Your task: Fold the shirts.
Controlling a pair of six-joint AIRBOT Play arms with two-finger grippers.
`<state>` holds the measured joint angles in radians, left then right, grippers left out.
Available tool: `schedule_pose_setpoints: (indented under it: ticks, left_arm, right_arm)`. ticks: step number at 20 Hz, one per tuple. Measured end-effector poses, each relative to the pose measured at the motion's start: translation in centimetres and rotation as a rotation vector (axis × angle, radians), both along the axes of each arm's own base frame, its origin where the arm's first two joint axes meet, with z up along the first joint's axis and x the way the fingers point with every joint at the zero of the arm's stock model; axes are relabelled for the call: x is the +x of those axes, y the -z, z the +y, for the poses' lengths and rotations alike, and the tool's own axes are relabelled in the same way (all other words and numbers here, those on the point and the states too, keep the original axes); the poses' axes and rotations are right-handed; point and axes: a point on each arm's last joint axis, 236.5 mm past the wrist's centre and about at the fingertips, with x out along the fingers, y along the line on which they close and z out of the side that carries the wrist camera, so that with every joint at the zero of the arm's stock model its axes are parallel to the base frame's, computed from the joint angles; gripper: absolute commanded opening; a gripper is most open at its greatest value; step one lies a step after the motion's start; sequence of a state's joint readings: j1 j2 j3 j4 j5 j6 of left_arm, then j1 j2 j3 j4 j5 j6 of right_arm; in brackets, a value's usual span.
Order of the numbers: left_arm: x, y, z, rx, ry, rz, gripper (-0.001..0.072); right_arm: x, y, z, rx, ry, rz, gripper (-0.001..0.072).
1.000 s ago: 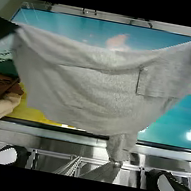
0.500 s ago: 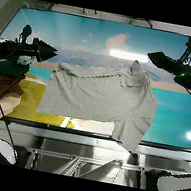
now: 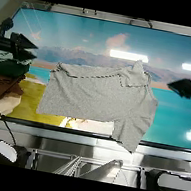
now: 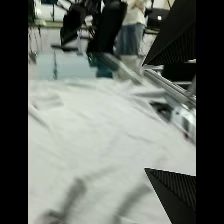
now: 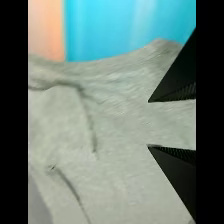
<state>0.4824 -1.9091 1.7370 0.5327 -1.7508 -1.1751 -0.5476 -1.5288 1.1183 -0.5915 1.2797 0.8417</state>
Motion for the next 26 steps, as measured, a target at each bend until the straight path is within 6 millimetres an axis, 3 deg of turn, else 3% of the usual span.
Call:
schedule_pose_setpoints:
  ticks: [4, 6, 8, 16, 17, 18, 23, 24, 26]
  left_arm:
    - [-5.2, 3.5, -0.5, 0.062, -0.007, 0.138, 0.0682]
    - [-6.9, 4.9, -0.9, 0.066, -0.011, 0.182, 0.0682]
    - [-8.2, 5.9, -1.4, 0.064, -0.008, 0.220, 0.0682]
    - [-12.5, 8.1, -3.0, 0.019, 0.041, 0.345, 0.0681]
    - [-13.2, 8.5, -3.0, 0.027, 0.050, 0.364, 0.0680]
    - [-13.8, 9.2, -2.9, 0.044, 0.057, 0.386, 0.0680]
    - [-17.5, 13.4, -2.3, 0.171, 0.074, 0.518, 0.0681]
    - [-18.2, 14.1, -2.3, 0.199, 0.084, 0.540, 0.0584]
    - [-19.4, 14.9, -2.4, 0.239, 0.106, 0.581, 0.0563]
  right_arm:
    - [-7.7, 5.8, -0.6, 0.035, 0.103, 0.214, 0.0462]
    - [-10.4, 8.4, 0.4, 0.052, 0.120, 0.298, 0.0460]
    - [-11.8, 9.7, 1.7, 0.084, 0.121, 0.351, 0.0446]
    - [-13.5, 11.5, 7.9, 0.145, -0.007, 0.446, 0.0426]
    - [-13.5, 11.5, 8.3, 0.147, -0.016, 0.448, 0.0411]
    - [-13.6, 11.5, 8.5, 0.148, -0.022, 0.450, 0.0340]
    - [-13.7, 11.8, 8.9, 0.140, -0.035, 0.453, 0.0334]
    - [-13.7, 11.8, 8.9, 0.140, -0.036, 0.453, 0.0334]
    - [-13.7, 11.8, 8.9, 0.139, -0.038, 0.452, 0.0334]
